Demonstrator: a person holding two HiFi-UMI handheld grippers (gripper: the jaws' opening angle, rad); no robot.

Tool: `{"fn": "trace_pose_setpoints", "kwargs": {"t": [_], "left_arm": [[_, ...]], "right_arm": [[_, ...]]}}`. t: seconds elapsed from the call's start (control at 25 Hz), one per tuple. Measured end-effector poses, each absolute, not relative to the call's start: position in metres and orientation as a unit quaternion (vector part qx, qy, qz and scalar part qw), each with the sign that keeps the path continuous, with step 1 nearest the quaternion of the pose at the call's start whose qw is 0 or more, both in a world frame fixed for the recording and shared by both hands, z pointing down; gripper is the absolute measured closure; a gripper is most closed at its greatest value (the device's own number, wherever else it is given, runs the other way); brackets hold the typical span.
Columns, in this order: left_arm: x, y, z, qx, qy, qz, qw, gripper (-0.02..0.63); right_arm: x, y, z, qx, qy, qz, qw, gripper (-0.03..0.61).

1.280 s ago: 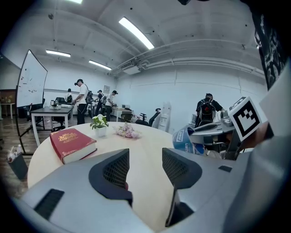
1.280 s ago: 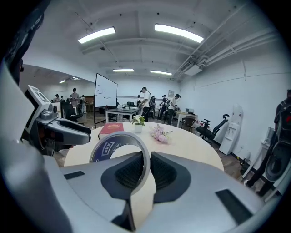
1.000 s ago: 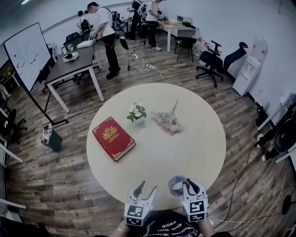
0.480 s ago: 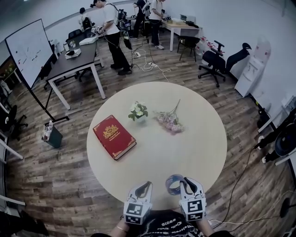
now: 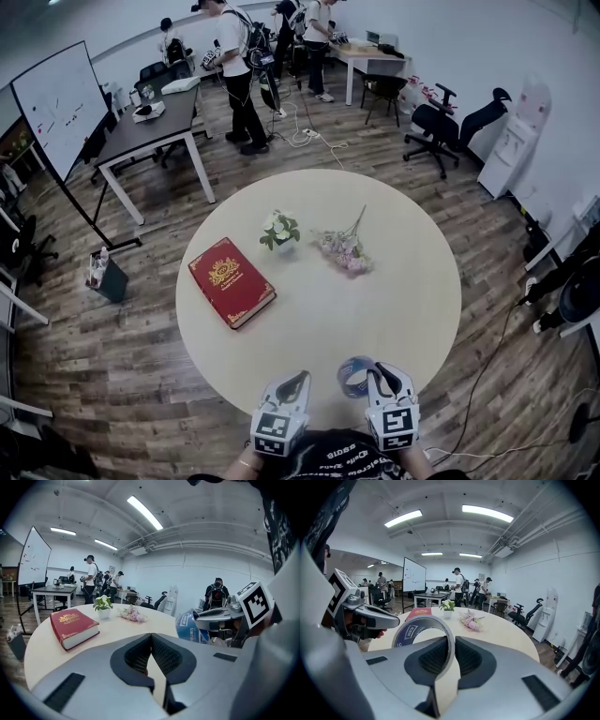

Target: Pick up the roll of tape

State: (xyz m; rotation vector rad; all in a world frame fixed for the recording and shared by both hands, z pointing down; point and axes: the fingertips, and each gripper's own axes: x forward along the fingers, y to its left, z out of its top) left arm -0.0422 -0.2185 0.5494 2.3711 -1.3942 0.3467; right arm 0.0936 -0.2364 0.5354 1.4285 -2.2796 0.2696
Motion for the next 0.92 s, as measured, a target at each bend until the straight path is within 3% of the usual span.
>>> {"fn": "trace_pose_setpoints", "kwargs": {"t": [0.92], "left_arm": [[-0.046,-0.214,0.552,0.836,-0.501,0.113,0.192,0.592]], "right_arm": [[0.094,-0.232,0.539,0.513,-0.823,0.092,0.226,0.526]]}}
